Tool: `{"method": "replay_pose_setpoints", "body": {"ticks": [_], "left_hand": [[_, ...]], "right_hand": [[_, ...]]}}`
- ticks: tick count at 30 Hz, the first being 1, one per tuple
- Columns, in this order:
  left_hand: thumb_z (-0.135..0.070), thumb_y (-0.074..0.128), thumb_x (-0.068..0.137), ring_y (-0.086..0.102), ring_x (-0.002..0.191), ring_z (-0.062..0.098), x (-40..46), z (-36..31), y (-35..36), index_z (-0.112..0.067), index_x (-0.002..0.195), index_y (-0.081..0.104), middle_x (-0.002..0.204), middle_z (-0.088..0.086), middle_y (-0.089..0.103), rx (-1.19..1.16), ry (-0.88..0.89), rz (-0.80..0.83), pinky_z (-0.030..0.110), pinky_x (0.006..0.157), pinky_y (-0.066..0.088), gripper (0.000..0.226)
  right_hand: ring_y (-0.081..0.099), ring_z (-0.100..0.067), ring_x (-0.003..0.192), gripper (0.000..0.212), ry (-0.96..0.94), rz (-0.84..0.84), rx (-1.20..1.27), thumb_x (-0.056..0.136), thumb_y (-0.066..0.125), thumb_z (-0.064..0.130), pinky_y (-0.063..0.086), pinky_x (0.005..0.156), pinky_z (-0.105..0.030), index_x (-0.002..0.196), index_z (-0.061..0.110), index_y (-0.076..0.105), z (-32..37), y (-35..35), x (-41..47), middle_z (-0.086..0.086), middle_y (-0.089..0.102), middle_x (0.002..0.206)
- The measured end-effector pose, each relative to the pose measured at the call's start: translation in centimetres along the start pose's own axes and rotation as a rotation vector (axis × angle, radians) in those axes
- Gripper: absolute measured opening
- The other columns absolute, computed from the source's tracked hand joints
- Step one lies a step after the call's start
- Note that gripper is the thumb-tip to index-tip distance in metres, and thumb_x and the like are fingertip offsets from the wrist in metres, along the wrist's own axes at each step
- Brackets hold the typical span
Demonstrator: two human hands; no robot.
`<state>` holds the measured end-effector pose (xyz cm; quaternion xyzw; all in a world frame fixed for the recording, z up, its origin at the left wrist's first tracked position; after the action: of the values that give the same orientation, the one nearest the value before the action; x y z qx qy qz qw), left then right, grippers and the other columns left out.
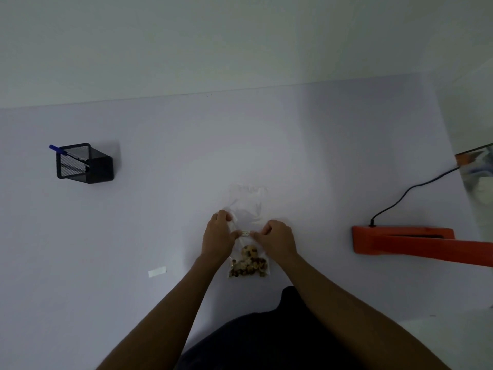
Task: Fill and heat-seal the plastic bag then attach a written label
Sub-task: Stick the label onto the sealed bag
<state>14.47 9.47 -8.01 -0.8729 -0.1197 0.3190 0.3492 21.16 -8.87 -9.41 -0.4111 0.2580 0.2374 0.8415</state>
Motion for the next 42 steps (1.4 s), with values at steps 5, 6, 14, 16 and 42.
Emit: {"method": "replay_pose_setpoints", "body": {"ticks": [5,6,14,16,42], "left_hand": [[-0.026,0.082,0.075,0.054,0.082,0.016,0.2,0.2,0.3,-0.020,0.101,0.048,0.097,-0.002,0.053,-0.005,0.002,0.033,0.025,0.069,0.043,0.044],[-0.025,0.082,0.075,0.053,0.082,0.016,0.3,0.1,0.3,-0.020,0.101,0.048,0.096,-0.002,0.052,-0.006,0.007,0.039,0.026,0.069,0.043,0.044],[-0.042,0.076,0.076,0.054,0.086,0.016,-0.3,-0.5,-0.2,-0.021,0.106,0.048,0.099,-0.004,0.050,0.035,0.055,0.030,0.025,0.069,0.044,0.046],[-0.055,0.075,0.073,0.051,0.090,0.014,-0.5,-0.7,-0.2,-0.021,0.107,0.048,0.102,-0.005,0.050,0.070,0.051,-0.005,0.025,0.071,0.044,0.055],[-0.040,0.061,0.092,0.059,0.086,0.022,-4.4,1.2,-0.7,-0.012,0.105,0.047,0.096,0.004,0.057,-0.012,-0.169,-0.035,0.029,0.070,0.044,0.034]], "right_hand": [[0.067,-0.025,0.058,0.032,-0.032,0.029,0.033,0.076,0.083,0.032,0.060,0.056,-0.039,0.067,0.015,0.057,-0.3,0.0,0.2,-0.008,0.067,0.068],[0.067,-0.026,0.058,0.031,-0.030,0.029,0.037,0.077,0.082,0.031,0.060,0.056,-0.039,0.067,0.014,0.058,-0.3,0.0,0.2,-0.009,0.067,0.068],[0.069,-0.027,0.058,0.024,-0.006,0.045,0.070,0.078,0.079,0.021,0.061,0.058,-0.040,0.072,0.006,0.062,-0.2,-0.1,0.2,-0.012,0.070,0.067],[0.069,-0.026,0.058,0.022,0.023,0.039,0.081,0.077,0.077,0.021,0.061,0.058,-0.043,0.073,0.005,0.063,-0.3,-0.2,0.2,-0.012,0.069,0.068],[0.055,-0.011,0.056,0.034,0.028,-0.074,-0.032,0.091,0.064,0.038,0.040,0.049,-0.025,0.067,0.017,0.054,-3.8,-2.0,-4.3,0.000,0.060,0.063]]}}
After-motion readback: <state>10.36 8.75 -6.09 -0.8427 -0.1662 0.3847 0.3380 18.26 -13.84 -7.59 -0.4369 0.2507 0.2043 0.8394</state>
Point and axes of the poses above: each hand's wrist, its own x-axis towards the middle knuckle, its own y-axis out of the palm, z = x × y, the point moved 10 cm from there along x, towards the middle knuckle
